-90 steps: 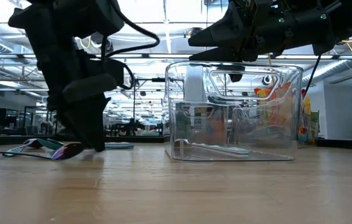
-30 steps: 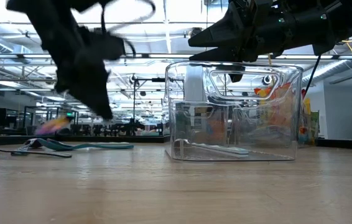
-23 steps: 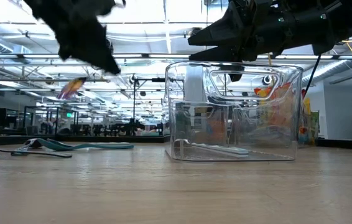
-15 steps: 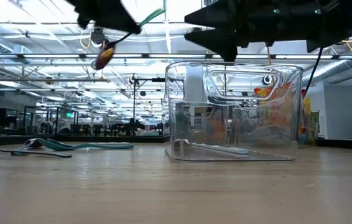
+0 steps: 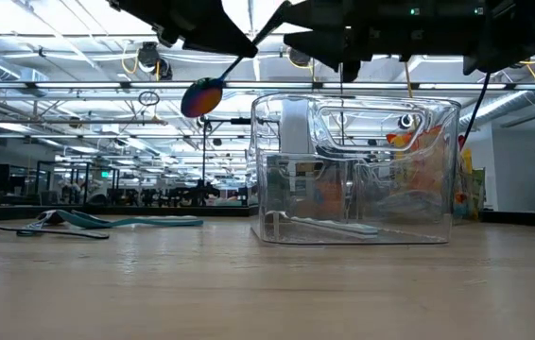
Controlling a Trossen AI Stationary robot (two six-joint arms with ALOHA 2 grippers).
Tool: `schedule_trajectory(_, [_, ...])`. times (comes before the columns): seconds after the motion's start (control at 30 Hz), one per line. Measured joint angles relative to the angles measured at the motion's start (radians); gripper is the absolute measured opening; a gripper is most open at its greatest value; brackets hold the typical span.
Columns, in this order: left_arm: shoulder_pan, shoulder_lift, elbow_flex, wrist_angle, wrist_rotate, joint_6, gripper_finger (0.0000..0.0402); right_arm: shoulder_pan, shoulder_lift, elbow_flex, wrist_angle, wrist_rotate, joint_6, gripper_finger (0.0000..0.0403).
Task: Pick & Place Food Item
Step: Put the bottom violet spoon into the bottom transparent bin
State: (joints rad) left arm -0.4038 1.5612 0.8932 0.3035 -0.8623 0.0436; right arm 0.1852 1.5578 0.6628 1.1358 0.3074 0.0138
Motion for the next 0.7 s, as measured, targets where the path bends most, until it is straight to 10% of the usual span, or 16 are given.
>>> schedule_trajectory(0.33, [0.002,0.0,0.0,0.007,0.156,-0.037,0.001,-0.001,0.0,0.0,-0.01,-0.155,-0.053,0.0201])
schedule_trajectory(0.7, [0.007,0.0,0.0,0.006,0.163,-0.055,0.0007,0.0,0.0,0.0,-0.037,-0.251,-0.058,0.0054])
